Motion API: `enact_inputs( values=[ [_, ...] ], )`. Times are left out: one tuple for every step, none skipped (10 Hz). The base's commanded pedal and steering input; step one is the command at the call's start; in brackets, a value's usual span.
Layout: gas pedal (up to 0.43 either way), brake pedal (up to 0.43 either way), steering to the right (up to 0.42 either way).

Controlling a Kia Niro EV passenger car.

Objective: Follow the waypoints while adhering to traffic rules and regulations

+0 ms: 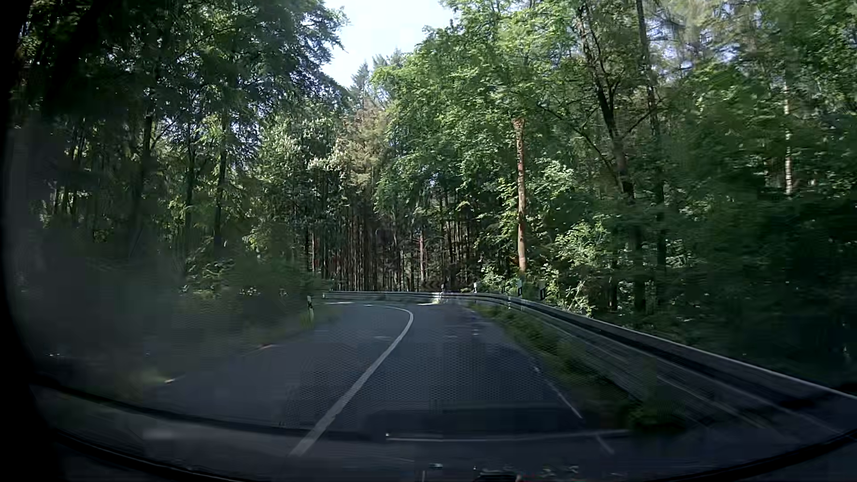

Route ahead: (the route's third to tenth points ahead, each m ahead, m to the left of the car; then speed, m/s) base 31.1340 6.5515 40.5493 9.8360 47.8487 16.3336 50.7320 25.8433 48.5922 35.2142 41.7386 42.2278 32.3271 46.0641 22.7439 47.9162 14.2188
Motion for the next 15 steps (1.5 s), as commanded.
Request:
enact_inputs(
  values=[
    [0.008,0.000,-0.004],
    [0.008,0.000,-0.005],
    [0.008,0.000,-0.006],
    [0.008,0.000,-0.006],
    [0.008,0.000,-0.007],
    [0.008,0.000,-0.009],
    [0.008,0.000,-0.012],
    [0.008,0.000,-0.015],
    [0.008,0.000,-0.015],
    [0.008,0.000,-0.015],
    [0.020,0.000,-0.015],
    [0.039,0.000,-0.017],
    [0.059,0.000,-0.019],
    [0.059,0.000,-0.028],
    [0.059,0.000,-0.036]
  ],
)
